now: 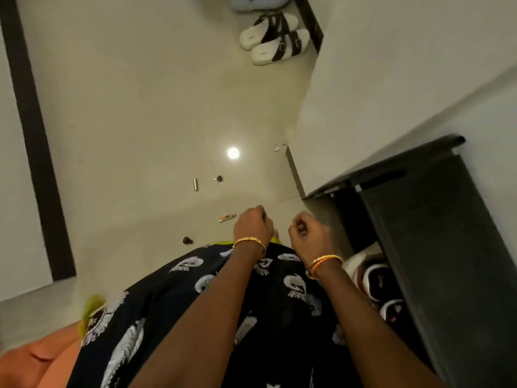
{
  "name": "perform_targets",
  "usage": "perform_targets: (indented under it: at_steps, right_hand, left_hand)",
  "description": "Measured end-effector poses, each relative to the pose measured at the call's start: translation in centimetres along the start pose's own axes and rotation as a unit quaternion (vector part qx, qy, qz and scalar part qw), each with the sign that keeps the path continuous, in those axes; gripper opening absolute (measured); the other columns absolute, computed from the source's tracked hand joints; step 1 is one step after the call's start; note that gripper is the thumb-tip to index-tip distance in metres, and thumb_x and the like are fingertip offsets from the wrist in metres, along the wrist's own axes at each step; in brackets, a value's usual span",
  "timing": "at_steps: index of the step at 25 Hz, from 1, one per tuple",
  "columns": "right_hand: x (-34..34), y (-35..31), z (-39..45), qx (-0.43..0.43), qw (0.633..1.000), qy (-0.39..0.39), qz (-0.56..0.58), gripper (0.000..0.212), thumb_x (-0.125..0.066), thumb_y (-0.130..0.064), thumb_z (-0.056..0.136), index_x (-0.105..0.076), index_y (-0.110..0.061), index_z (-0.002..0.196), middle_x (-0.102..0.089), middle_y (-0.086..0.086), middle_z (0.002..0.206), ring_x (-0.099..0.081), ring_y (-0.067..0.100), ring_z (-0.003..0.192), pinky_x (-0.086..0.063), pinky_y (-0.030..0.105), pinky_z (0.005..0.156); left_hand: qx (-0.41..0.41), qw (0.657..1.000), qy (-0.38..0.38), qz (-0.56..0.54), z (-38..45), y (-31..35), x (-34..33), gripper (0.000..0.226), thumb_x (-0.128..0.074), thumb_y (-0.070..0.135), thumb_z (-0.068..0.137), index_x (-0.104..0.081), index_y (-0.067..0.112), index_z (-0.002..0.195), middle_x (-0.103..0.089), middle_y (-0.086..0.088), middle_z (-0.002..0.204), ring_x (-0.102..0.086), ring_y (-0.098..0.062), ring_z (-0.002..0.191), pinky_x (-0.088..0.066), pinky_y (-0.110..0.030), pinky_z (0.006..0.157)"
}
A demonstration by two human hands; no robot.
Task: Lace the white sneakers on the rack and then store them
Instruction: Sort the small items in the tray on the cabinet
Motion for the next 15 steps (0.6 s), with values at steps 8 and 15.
perform_targets:
  at_steps: [8, 15]
  right_hand:
    - [-11.9, -1.2, 11.8, 0.068, 0.971, -0.189, -0.131, 0.011, -0.057, -0.016, 0.084, -0.067, -0.014, 0.086, -0.065, 0.006, 0.088, -0.061, 0.025, 0.08, -0.053, 0.039, 0.073]
    - [-24.6, 0.2, 23.3, 0.155, 0.93, -0.256, -0.213, 0.023, -0.055, -0.016, 0.088, -0.064, -0.013, 0.109, -0.059, 0.008, 0.109, -0.059, 0.026, 0.096, -0.048, 0.032, 0.08]
  left_hand:
    - [0.228, 0.97, -0.068, -0.056, 8.7, -13.1, -3.7, 0.029, -0.054, 0.006, 0.085, -0.059, 0.012, 0.113, -0.052, -0.014, 0.119, -0.052, -0.03, 0.109, -0.046, -0.037, 0.085]
    - [0.213, 0.967, -0.135, 0.034, 15.1, -21.3, -13.3, 0.05, -0.057, 0.01, 0.086, -0.041, 0.019, 0.132, -0.037, -0.011, 0.132, -0.039, -0.029, 0.12, -0.043, -0.041, 0.09]
Point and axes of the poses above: each hand's wrist, its own z-axis towards the middle knuckle, its own x-axis out of the back of the hand, y = z × x, the point moved 7 cm from there along z, towards the middle knuckle
